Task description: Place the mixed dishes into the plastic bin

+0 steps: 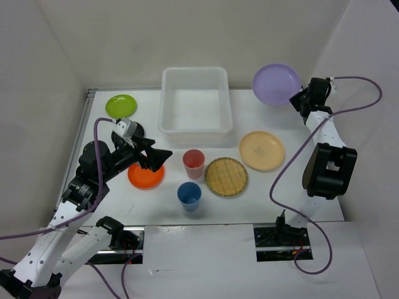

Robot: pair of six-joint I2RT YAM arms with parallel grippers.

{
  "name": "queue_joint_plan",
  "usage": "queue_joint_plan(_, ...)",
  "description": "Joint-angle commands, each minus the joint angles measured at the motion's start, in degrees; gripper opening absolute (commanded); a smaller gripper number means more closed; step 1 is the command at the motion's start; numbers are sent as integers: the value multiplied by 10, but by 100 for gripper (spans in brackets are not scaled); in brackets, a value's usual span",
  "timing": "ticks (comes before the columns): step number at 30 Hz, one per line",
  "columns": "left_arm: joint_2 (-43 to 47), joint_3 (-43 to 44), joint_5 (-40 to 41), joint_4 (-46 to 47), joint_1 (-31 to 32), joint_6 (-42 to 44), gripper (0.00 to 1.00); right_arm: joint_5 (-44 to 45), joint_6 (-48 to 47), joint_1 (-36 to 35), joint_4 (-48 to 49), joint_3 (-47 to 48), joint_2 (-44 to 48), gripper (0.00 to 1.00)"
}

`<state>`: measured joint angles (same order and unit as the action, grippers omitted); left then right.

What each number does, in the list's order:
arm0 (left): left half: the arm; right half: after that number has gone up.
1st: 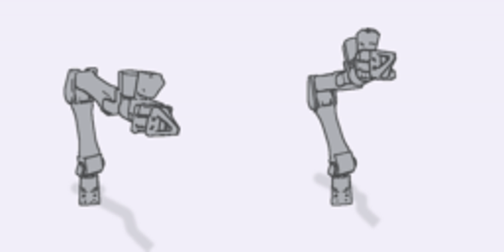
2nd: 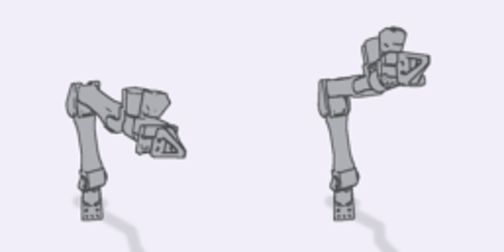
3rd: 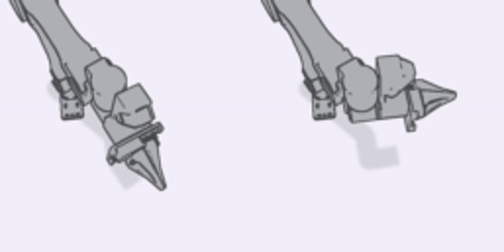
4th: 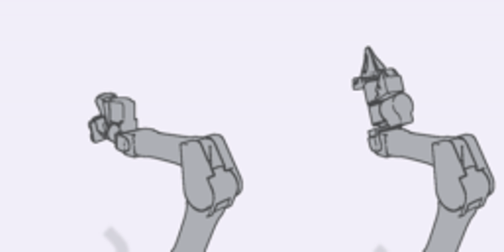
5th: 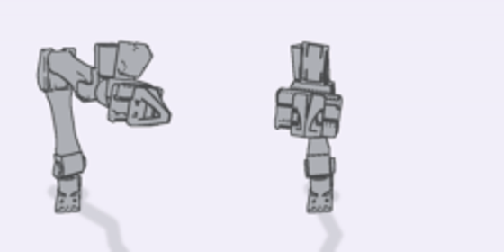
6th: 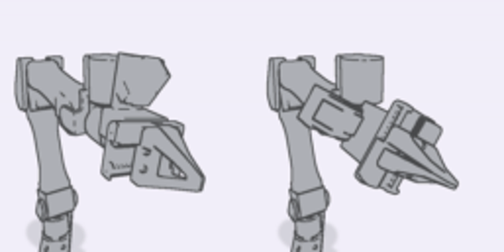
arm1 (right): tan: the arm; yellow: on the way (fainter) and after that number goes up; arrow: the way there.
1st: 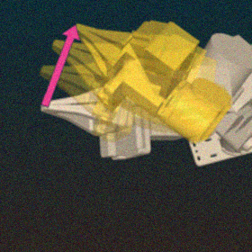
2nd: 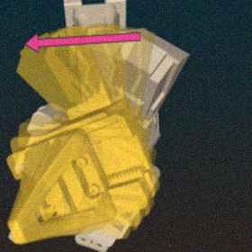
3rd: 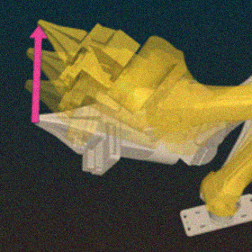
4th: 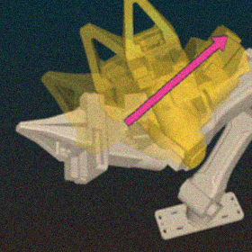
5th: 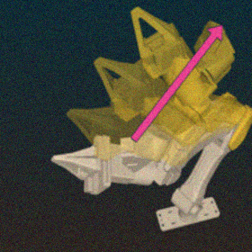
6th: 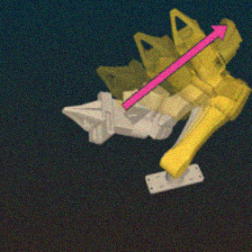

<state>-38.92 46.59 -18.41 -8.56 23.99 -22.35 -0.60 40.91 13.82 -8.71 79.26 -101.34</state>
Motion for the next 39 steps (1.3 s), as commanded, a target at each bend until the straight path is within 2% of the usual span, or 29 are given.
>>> queue_joint_plan(1, 2, -4, 2, 23, 0, 11, 100, -7, -3, -45, 29, 37, 58, 0)
queue_joint_plan(4, 2, -4, 7, 29, -5, 11, 100, -7, -28, -99, 14, 89, 58, 0)
queue_joint_plan(8, -11, -4, -3, 35, -5, 6, 100, 40, -43, -218, -21, 198, -22, 0)
queue_joint_plan(13, 2, -9, -3, 28, -5, -6, 100, 52, -43, -293, -53, 300, -116, 0)
queue_joint_plan(18, 19, -9, -3, 11, -5, -11, 100, 74, -49, -339, -124, 465, -256, 0)
queue_joint_plan(23, 42, -9, 2, -1, -10, -16, 100, 101, -60, -356, -252, 671, -382, 0)
queue_joint_plan(26, 47, -9, 2, -7, -10, -16, 100, 125, -66, -361, -367, 880, -500, 0)
queue_joint_plan(27, 47, -9, 2, -7, -10, -16, 100, 125, -66, -361, -407, 986, -560, 0)
queue_joint_plan(29, 53, -9, 2, -13, -10, -16, 100, 116, -66, -361, -368, 913, -534, 0)
queue_joint_plan(30, 53, -9, 2, -13, -10, -16, 100, 131, -66, -361, -377, 946, -541, 0)
queue_joint_plan(31, 53, -9, 2, -13, -10, -16, 100, 131, -66, -367, -397, 996, -588, 0)
queue_joint_plan(33, 53, -9, 2, -13, -16, -16, 100, 131, -66, -367, -402, 976, -578, 0)
queue_joint_plan(34, 53, -9, 2, -13, -16, -16, 100, 131, -66, -367, -414, 1006, -601, 0)
queue_joint_plan(39, 53, -14, 2, -13, -16, -16, 100, 125, -66, -362, -430, 1004, -622, 0)
